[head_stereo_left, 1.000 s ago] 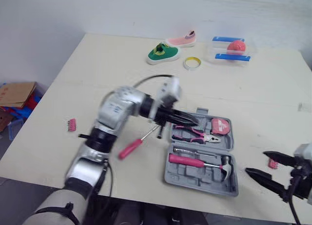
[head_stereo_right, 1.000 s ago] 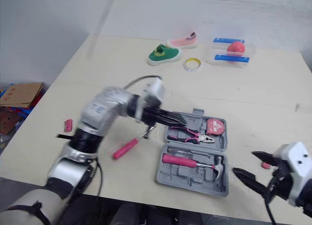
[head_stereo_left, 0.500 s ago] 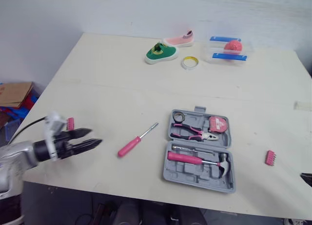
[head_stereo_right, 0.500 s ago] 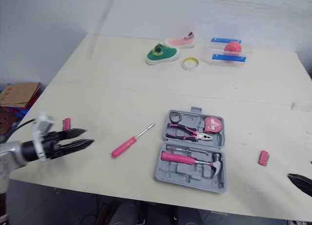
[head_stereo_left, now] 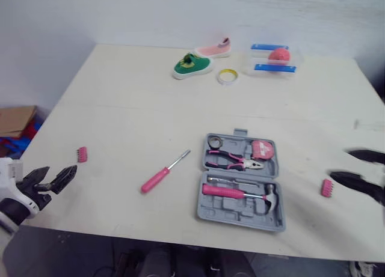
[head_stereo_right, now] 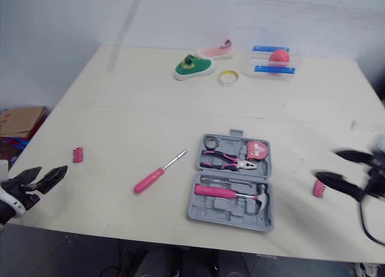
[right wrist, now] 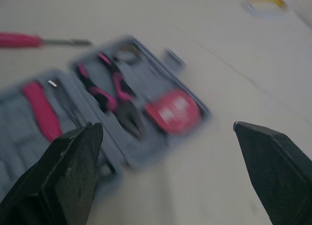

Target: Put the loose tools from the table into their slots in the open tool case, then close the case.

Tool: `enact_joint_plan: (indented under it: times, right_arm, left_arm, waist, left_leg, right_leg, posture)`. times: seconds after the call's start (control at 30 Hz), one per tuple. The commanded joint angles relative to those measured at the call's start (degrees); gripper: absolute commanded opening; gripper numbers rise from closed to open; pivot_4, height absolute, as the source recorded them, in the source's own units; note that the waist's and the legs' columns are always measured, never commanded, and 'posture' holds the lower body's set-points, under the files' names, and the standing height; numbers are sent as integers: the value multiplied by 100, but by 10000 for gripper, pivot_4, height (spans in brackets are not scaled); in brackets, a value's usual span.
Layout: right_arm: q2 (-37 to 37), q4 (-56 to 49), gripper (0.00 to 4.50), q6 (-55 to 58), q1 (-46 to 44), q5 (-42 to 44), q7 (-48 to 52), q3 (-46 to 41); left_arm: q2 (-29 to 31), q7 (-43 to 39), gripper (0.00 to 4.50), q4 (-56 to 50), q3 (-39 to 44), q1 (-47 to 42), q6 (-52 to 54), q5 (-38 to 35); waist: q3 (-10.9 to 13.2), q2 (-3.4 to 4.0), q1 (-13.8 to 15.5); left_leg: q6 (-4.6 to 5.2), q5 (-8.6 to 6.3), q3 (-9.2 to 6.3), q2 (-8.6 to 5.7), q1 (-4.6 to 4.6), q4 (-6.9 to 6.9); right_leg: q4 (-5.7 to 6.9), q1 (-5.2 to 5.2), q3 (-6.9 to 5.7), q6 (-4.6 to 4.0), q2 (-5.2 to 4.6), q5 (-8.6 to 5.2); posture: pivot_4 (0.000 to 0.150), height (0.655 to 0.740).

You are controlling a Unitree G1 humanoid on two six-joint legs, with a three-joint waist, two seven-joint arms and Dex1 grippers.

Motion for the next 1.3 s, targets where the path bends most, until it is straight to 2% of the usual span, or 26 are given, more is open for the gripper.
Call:
enact_joint_plan:
  times: [0.03,0.13,0.37,0.43,0.77,0.87,0.93,1.3]
  right_arm:
    - [47,-529,45000,472,-1110,799,-142,795]
    - [293,-744,45000,671,-1957,1048,63,1638]
    - [847,-560,45000,576,-2937,695,277,2700]
    - [928,-553,45000,577,-3034,632,322,2835]
    - [1102,-696,45000,748,-3026,739,41,2760]
    - [1134,-728,45000,835,-3034,827,-82,2689]
    - [1130,-765,45000,872,-3019,866,-142,2663]
    - [1010,-810,45000,1065,-2967,1012,-231,2477]
  left_arm:
    - [-151,601,44185,-146,-235,-182,43,161]
    - [-151,842,44185,264,-616,-452,-84,322]
    - [-214,1264,44185,1368,-1245,-1065,-789,725]
    - [-106,1291,44185,1710,-1443,-1109,-1164,950]
    - [-296,1204,44185,2168,-1947,-1341,-1505,897]
    - [-322,1289,36043,2221,-1920,-1423,-1437,852]
    - [-293,1291,27320,2256,-1976,-1417,-1373,872]
    - [-396,1442,27320,2274,-2132,-1425,-1406,934]
  waist:
    - [2,-4,26]
    - [0,-30,112]
    - [-1,-29,153]
    - [-1,-30,154]
    - [-6,-20,168]
    - [-6,-20,189]
    - [-8,-17,199]
    - [-14,-6,210]
  left_leg:
    - [-2,-1,0,0,-2,0]
    - [-12,-9,-10,2,-11,-2]
    - [10,-26,-5,-6,-46,23]
    - [14,-25,-5,-8,-46,21]
    - [16,-8,-9,-6,-41,17]
    - [15,-7,-6,-8,-41,17]
    - [15,-6,-6,-8,-41,17]
    - [17,-2,-7,-8,-41,15]
  right_leg:
    - [7,-3,-2,-3,1,4]
    - [2,-8,-17,-5,1,-1]
    - [-27,-17,-20,7,-21,7]
    - [-25,-20,-21,7,-24,7]
    - [-8,-24,-27,-7,-29,15]
    - [-8,-23,-28,-6,-34,19]
    - [-8,-23,-28,-7,-35,19]
    - [-9,-21,-34,-6,-38,20]
  posture:
    - [1500,7304]
    - [1500,7304]
    - [1500,7304]
    - [1500,7304]
    - [1500,7304]
    - [1500,7304]
    - [1500,7304]
    - [1500,7304]
